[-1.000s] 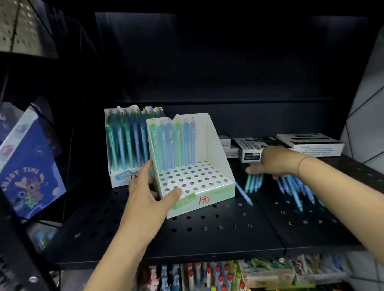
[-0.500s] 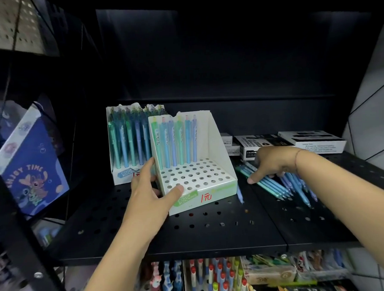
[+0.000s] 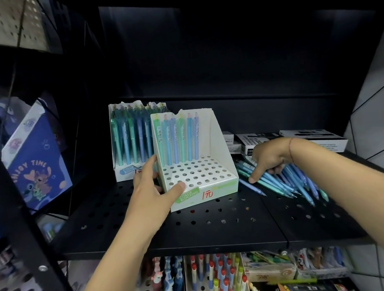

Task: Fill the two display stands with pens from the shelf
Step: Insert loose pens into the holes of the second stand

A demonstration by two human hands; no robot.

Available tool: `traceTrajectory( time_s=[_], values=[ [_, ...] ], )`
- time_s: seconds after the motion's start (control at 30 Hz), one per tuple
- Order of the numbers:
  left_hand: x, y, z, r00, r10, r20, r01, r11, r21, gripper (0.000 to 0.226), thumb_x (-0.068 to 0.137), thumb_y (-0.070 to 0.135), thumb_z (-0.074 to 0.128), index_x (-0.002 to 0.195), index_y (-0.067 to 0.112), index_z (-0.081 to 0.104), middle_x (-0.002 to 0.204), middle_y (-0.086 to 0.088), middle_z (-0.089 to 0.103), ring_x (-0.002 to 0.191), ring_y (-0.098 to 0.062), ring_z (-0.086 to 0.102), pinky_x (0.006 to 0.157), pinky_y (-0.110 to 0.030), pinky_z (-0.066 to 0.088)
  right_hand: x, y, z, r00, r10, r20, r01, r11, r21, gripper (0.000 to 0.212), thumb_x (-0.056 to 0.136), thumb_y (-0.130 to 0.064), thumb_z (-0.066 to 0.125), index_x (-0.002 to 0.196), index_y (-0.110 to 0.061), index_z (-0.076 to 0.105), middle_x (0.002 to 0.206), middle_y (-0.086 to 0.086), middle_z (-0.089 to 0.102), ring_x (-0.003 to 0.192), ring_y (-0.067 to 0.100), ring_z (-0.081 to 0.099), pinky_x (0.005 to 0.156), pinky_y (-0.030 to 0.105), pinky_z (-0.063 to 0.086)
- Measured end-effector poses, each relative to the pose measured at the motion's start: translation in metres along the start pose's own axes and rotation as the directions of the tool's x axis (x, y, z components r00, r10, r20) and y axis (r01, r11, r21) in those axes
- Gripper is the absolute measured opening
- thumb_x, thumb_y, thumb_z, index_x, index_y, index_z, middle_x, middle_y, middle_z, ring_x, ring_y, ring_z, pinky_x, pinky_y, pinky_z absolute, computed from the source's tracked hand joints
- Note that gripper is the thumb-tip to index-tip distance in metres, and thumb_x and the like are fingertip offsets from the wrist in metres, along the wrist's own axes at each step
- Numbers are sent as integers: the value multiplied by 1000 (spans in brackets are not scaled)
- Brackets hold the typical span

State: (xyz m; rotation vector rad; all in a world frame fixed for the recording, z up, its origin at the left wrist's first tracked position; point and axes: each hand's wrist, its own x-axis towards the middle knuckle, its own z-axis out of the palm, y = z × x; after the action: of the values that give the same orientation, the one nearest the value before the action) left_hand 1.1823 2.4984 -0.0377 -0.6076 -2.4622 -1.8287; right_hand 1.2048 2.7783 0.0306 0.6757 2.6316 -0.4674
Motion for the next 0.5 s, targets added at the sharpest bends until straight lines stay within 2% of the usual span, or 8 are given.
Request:
traceTrajectory(
  time_s=[0.07,0.13,0.2,0.27,0.33,0.4,0.43,0.5],
  values=[
    [0,1,0,1000,8,-2,-8,1000,5,83,85,32,70,147,45,16,131,7,39,94,-9,54,71,-22,44,-1,0,0,999,-34,4,34,998,53,30,82,-20,75,91,-3,52,50,2,42,38,9,35,36,17,34],
    [-1,1,0,1000,16,5,-16,1000,22,83,85,32,70,147,44,17,129,8,39,93,-7,53,69,-19,42,-4,4,-3,997,-77,-5,77,986,147,27,84,-17,72,76,-6,48,43,-1,42,32,7,37,35,16,34],
    [-1,1,0,1000,4,4,-5,1000,11,84,84,34,71,148,41,17,132,9,39,99,-8,53,74,-22,43,-12,7,-9,992,-114,-54,123,968,217,27,85,-19,70,74,-7,49,42,-3,43,32,7,38,37,15,35],
    [-1,3,0,999,-15,-30,15,1000,-8,85,81,40,71,148,37,18,138,8,38,111,-11,50,86,-28,43,-25,8,-18,978,-164,-126,195,935,297,24,85,-24,70,80,-5,55,44,-4,46,36,7,41,43,17,37],
    [-5,8,0,988,60,-141,-56,998,30,80,81,50,64,148,33,23,139,12,35,120,-7,45,96,-30,40,-39,3,-24,942,-251,-224,324,858,399,23,85,-25,68,78,-6,57,44,-4,47,37,8,42,50,21,40],
    [-16,21,2,939,232,-254,-223,973,67,66,83,54,51,142,33,32,129,17,37,117,2,43,94,-18,37,-55,-10,-23,878,-378,-292,477,723,499,23,83,-25,67,70,-8,58,44,-3,48,38,9,43,52,23,41],
    [-22,28,4,919,295,-263,-291,955,54,57,85,54,45,138,36,36,125,20,40,113,7,44,89,-11,36,-63,-18,-19,843,-439,-310,536,650,538,23,81,-25,66,68,-8,58,45,-3,48,40,9,43,51,22,41],
    [-32,42,12,933,315,-172,-326,945,-35,46,85,57,38,129,42,41,119,25,50,107,12,49,84,-6,39,-77,-37,-9,784,-530,-324,604,530,595,21,79,-26,66,69,-9,59,47,-3,50,42,9,43,46,17,42]
  ],
)
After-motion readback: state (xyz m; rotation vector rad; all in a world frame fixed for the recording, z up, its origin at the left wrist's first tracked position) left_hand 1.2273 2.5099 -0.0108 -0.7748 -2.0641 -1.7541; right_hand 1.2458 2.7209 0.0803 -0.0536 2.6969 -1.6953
